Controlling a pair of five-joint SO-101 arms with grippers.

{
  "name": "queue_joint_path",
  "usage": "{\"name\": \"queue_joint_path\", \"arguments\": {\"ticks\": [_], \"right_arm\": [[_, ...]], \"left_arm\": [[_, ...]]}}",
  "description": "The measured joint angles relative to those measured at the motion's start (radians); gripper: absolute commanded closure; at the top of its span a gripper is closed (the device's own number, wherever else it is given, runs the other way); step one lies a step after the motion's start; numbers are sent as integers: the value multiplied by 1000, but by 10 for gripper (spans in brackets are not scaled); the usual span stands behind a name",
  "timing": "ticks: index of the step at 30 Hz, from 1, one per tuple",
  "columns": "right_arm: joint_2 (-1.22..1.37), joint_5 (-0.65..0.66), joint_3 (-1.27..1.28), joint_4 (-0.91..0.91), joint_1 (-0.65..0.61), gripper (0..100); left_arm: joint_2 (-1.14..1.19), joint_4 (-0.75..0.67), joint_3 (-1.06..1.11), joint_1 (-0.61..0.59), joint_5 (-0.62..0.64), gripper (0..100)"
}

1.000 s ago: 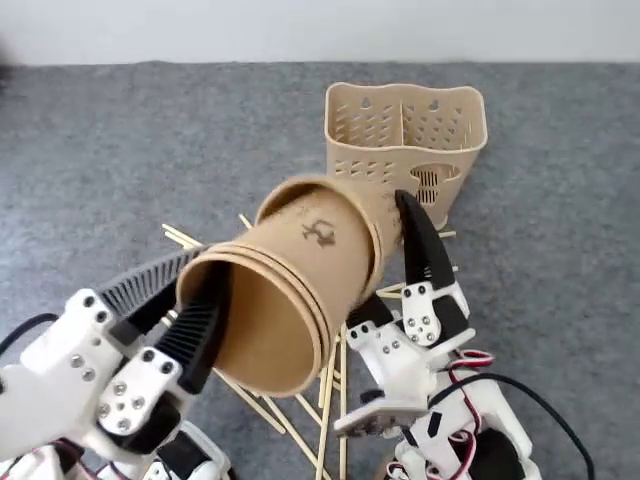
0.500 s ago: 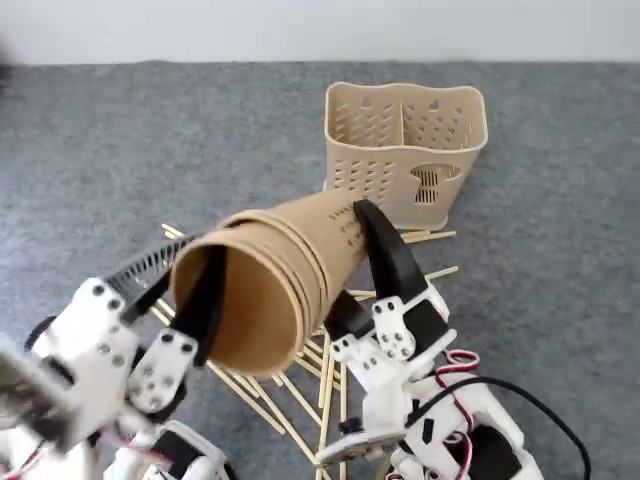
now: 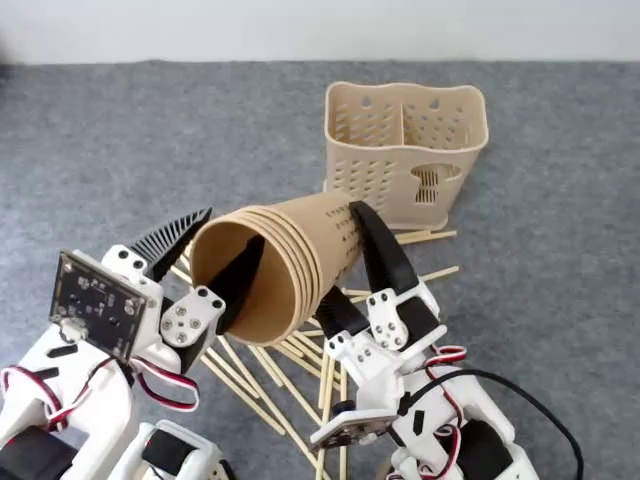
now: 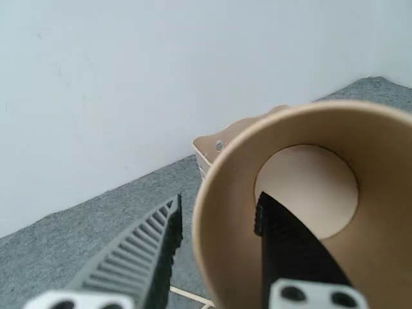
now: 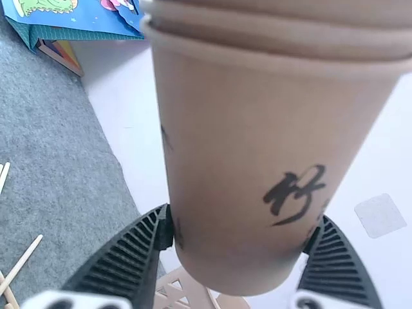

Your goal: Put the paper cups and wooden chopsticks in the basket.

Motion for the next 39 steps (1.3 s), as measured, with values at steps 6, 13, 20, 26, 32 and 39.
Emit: {"name": "queue_joint_path", "arguments": {"ticks": [6,13,20,26,32,39], "right_arm": [[0,-5,2,0,0,772],[-3,-178,-2,2,25,772],[-6,-491,-3,0,247,772],[-11,-632,-3,74,373,774],[-5,-646,-3,267,414,775],[-14,-736,-101,459,526,775]], "left_arm": [[0,0,41,8,-6,988],[3,-14,48,5,-23,988],[15,-8,37,-2,-26,988],[15,-8,37,-2,2,988],[15,20,37,-2,3,988],[17,31,137,-2,2,988]]}}
